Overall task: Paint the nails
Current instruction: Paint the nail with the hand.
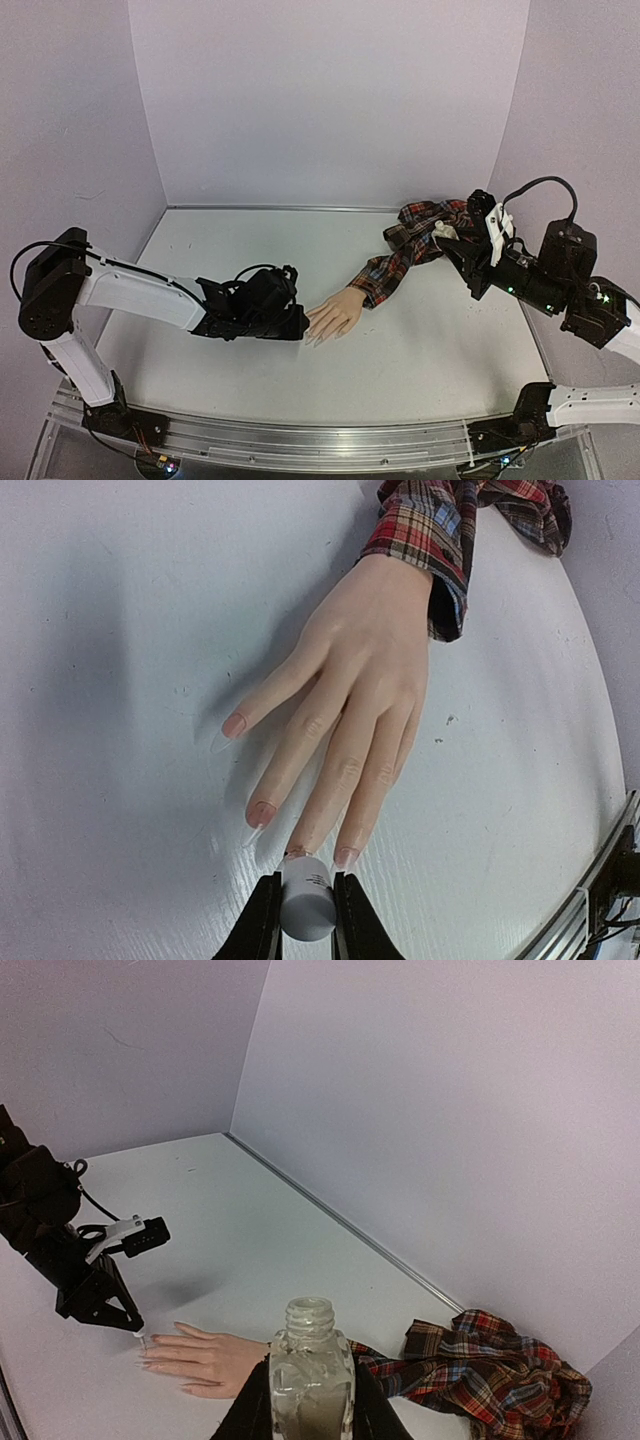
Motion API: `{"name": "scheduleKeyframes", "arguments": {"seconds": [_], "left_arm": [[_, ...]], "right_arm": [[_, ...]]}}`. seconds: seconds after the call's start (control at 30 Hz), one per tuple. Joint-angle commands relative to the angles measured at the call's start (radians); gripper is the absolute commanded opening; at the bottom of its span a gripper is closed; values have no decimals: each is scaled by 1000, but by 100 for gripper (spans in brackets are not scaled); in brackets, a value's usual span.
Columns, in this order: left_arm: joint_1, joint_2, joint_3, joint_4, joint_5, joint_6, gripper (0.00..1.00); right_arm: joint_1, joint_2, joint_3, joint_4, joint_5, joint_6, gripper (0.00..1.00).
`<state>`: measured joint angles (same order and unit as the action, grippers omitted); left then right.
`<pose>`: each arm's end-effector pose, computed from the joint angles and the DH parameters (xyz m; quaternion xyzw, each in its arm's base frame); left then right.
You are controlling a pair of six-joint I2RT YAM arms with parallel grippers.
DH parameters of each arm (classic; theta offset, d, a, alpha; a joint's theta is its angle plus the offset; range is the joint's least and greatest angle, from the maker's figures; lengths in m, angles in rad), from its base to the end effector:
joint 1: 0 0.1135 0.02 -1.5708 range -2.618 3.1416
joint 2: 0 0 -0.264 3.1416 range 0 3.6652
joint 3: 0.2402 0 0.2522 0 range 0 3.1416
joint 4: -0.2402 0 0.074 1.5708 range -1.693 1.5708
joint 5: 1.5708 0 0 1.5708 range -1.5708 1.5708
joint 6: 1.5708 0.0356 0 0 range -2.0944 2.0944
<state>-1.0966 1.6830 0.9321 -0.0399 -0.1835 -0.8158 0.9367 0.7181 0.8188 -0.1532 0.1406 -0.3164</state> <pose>0.1639 -0.3051 0.1751 0.0944 0.9168 -0.2604 0.2875 0.1035 0.1324 0.3658 -0.3851 0.6145 0.1610 0.6694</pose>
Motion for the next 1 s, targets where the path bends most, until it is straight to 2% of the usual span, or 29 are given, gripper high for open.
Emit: {"name": "scheduleKeyframes", "arguments": {"seconds": [0.0,0.97], "left_arm": [[3,9,15,35,8,-1,0],[3,15,-9,36,17,-26,0]], "right_arm": [[3,-8,23,15,-1,2,0],[3,-9,23,15,-2,2,0]]}}
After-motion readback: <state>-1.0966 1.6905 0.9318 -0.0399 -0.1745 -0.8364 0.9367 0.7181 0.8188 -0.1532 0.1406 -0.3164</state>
